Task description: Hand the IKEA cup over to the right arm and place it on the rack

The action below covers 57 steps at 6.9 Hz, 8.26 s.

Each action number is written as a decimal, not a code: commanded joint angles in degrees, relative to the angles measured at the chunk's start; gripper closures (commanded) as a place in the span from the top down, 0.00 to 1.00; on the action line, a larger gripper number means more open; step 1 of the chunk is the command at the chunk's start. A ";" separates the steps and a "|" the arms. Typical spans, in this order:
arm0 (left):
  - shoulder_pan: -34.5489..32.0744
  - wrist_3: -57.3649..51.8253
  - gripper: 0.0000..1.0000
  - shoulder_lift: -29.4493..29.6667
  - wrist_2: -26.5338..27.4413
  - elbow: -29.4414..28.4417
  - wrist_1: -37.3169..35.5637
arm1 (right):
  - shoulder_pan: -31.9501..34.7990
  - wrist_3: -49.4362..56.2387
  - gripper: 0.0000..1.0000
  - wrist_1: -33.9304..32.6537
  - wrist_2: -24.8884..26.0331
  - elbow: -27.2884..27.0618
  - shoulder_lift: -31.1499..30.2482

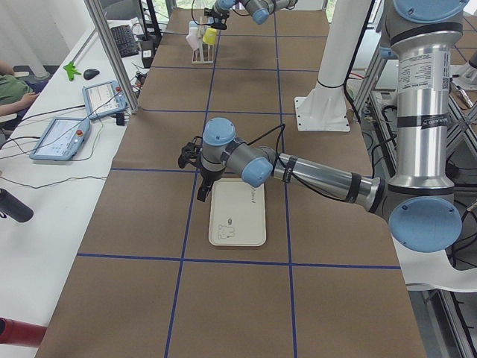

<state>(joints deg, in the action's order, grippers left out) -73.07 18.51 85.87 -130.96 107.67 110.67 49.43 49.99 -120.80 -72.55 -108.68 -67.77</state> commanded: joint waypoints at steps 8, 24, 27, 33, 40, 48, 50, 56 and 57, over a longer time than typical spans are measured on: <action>0.21 0.12 1.00 0.00 0.00 -0.18 0.16 | -0.39 3.71 0.83 6.80 3.20 6.28 0.27; -21.76 -35.91 1.00 -3.85 0.00 -4.13 -18.99 | 36.79 -43.75 1.00 32.49 -60.70 9.18 -21.25; -22.46 -35.31 1.00 -5.97 -3.57 -8.69 -18.21 | 39.59 -43.93 1.00 19.65 -61.14 10.59 -23.26; -22.64 -34.17 1.00 -5.98 -3.87 -9.58 -18.47 | 39.69 -44.54 1.00 19.64 -60.87 10.85 -23.64; -22.29 -29.76 1.00 -6.15 -0.26 -6.42 -18.12 | 39.69 -43.92 1.00 19.72 -60.96 9.72 -24.43; -22.29 -29.68 1.00 -6.15 -0.53 -6.51 -17.94 | 39.60 -44.01 1.00 23.85 -61.31 9.09 -24.51; -22.29 -29.68 1.00 -6.15 -0.53 -6.51 -17.94 | 39.60 -44.27 1.00 23.77 -61.22 9.36 -24.60; -22.29 -29.68 1.00 -6.15 -0.09 -5.45 -18.03 | 39.60 -44.36 1.00 23.86 -61.31 9.01 -25.22; -22.29 -29.68 1.00 -6.15 -0.09 -5.45 -18.12 | 39.60 -44.36 1.00 23.86 -61.31 9.01 -25.22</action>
<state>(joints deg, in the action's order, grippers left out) -95.36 -11.17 79.72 -131.06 102.18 92.62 89.03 5.63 -96.94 -133.83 -99.66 -92.96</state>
